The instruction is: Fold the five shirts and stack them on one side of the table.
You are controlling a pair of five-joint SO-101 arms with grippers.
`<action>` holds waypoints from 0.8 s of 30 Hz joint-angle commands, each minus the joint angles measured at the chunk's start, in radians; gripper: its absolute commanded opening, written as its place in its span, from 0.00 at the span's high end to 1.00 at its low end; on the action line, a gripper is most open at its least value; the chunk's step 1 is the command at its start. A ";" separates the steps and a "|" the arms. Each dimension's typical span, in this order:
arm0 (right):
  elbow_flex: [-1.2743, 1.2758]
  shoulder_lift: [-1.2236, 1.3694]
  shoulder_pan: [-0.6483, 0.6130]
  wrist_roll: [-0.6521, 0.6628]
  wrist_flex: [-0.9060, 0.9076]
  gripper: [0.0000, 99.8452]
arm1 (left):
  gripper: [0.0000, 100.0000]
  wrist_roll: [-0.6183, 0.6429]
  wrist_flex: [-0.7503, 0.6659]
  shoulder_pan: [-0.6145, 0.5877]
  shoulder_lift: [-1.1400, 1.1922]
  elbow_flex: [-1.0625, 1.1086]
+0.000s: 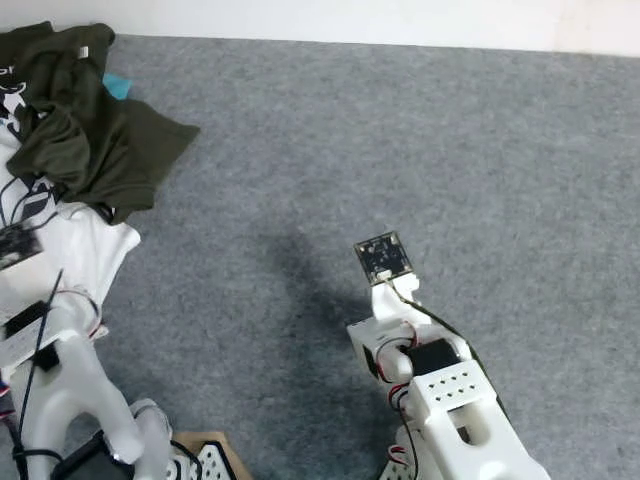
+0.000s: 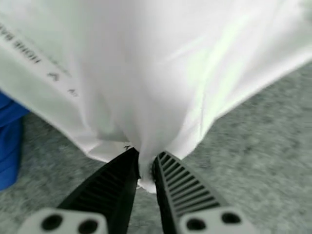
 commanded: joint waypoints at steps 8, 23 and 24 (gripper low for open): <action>0.039 -0.016 -0.004 -0.008 -0.053 0.80 | 0.99 0.157 0.508 0.496 -0.012 -0.467; 0.051 -0.016 0.266 -0.232 -0.203 0.80 | 0.99 0.322 0.638 1.371 0.001 -1.218; 0.053 -0.016 0.275 -0.265 -0.214 0.80 | 0.99 0.322 0.643 1.379 0.001 -1.268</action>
